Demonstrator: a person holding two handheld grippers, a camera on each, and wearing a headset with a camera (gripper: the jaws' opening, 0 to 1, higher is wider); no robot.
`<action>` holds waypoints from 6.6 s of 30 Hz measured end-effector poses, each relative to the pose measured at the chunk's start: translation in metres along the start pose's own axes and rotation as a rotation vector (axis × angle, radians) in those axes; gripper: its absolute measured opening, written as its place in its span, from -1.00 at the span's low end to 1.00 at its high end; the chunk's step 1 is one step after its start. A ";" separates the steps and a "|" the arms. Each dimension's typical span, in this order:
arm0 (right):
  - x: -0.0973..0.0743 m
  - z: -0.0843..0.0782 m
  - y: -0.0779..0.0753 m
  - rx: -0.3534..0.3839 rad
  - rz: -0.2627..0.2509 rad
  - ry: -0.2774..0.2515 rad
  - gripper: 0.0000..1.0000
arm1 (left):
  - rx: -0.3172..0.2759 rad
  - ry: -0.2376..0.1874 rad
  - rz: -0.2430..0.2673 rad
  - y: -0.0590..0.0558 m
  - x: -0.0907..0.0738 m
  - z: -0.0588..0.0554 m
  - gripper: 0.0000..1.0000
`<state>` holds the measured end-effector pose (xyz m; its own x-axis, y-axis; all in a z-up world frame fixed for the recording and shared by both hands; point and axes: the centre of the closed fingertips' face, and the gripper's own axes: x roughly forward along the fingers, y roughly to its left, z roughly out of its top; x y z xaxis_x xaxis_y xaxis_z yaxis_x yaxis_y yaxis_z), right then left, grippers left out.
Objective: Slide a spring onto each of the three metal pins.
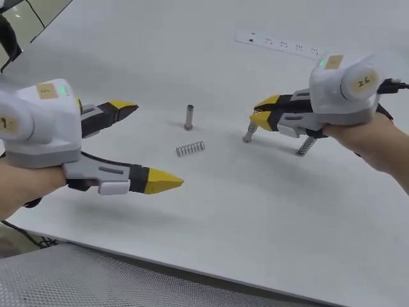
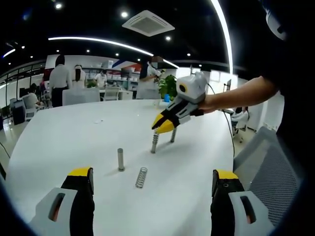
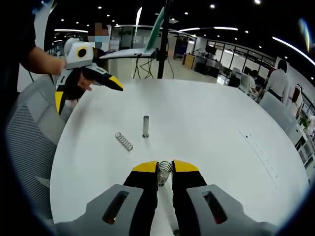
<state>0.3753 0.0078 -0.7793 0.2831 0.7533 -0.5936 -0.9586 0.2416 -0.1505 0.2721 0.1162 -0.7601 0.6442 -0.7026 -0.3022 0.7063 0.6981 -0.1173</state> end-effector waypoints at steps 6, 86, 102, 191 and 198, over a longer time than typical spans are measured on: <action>0.005 -0.005 0.003 -0.003 0.002 0.017 -0.85 | 0.002 0.002 0.000 0.000 0.000 -0.001 0.95; 0.016 0.036 0.067 -0.329 0.226 0.067 -0.78 | 0.009 -0.004 -0.002 0.001 -0.005 0.006 0.93; 0.044 0.026 0.079 -0.378 0.293 0.124 -0.81 | 0.006 -0.001 0.001 0.003 -0.008 0.003 0.93; 0.022 0.018 0.093 -0.377 0.294 0.161 -0.84 | 0.037 0.024 -0.045 -0.011 0.006 0.015 0.88; 0.004 0.010 0.098 -0.330 0.305 0.178 -0.84 | 0.041 0.027 -0.065 -0.019 0.012 0.016 0.87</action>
<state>0.2832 0.0404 -0.7883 0.0051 0.6366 -0.7712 -0.9636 -0.2031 -0.1740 0.2703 0.0924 -0.7466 0.5891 -0.7419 -0.3204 0.7582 0.6445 -0.0984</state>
